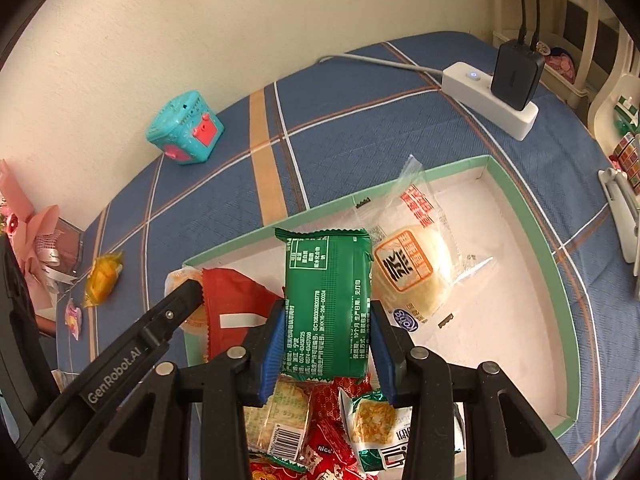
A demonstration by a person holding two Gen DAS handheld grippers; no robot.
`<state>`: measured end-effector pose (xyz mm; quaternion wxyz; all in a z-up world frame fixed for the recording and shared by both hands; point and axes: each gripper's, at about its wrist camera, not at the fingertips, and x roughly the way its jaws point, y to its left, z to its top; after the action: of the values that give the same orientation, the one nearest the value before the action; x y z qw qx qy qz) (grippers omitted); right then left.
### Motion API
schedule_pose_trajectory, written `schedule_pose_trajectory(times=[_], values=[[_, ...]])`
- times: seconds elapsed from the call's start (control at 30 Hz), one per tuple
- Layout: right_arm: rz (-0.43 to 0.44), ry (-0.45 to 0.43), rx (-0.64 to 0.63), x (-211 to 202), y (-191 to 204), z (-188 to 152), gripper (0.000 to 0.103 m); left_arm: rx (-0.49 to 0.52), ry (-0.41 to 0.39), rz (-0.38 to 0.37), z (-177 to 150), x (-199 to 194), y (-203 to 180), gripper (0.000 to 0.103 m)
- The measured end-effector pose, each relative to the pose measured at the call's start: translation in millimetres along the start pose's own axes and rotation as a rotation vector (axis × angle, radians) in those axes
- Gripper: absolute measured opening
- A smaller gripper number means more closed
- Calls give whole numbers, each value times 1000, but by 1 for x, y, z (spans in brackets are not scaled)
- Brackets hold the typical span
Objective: Organize snacks
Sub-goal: 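Carry the pudding cup and green pack into the white tray and open both tools, then move both tools back toward the pink pack and yellow bread bag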
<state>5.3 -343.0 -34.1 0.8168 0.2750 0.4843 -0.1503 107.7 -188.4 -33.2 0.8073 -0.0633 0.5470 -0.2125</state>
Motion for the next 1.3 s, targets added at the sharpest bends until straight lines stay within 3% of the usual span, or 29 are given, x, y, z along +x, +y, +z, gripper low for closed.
schedule_pose_trajectory(times=[0.27, 0.43, 0.53, 0.73, 0.83, 0.87, 1.0, 1.07, 1.17, 1.3], values=[[-8, 6, -11, 0, 4, 0, 42, -35, 18, 1, -2, -13, 7, 47], [-8, 10, 6, 0, 2, 0, 43, -74, 38, 80, -9, -21, 22, 50], [-11, 8, 12, -3, 0, 0, 43, -93, 50, 109, -15, -25, 33, 63], [-25, 3, -12, -15, 5, -7, 43, -149, 59, 154, -28, -36, 56, 67], [-21, 3, -33, -20, 12, -11, 54, -154, 44, 185, -31, -43, 60, 83], [-19, 1, -43, -21, 15, -13, 63, -154, 36, 195, -33, -46, 62, 85], [-25, -4, -85, -24, 26, -19, 75, -166, 18, 213, -36, -54, 68, 91], [-21, -15, -99, -25, 30, -21, 89, -163, 14, 228, -37, -55, 70, 95], [-24, -27, -114, -27, 35, -22, 100, -167, 20, 238, -37, -55, 72, 96], [-26, -32, -120, -28, 38, -23, 103, -179, 19, 251, -37, -57, 76, 97]])
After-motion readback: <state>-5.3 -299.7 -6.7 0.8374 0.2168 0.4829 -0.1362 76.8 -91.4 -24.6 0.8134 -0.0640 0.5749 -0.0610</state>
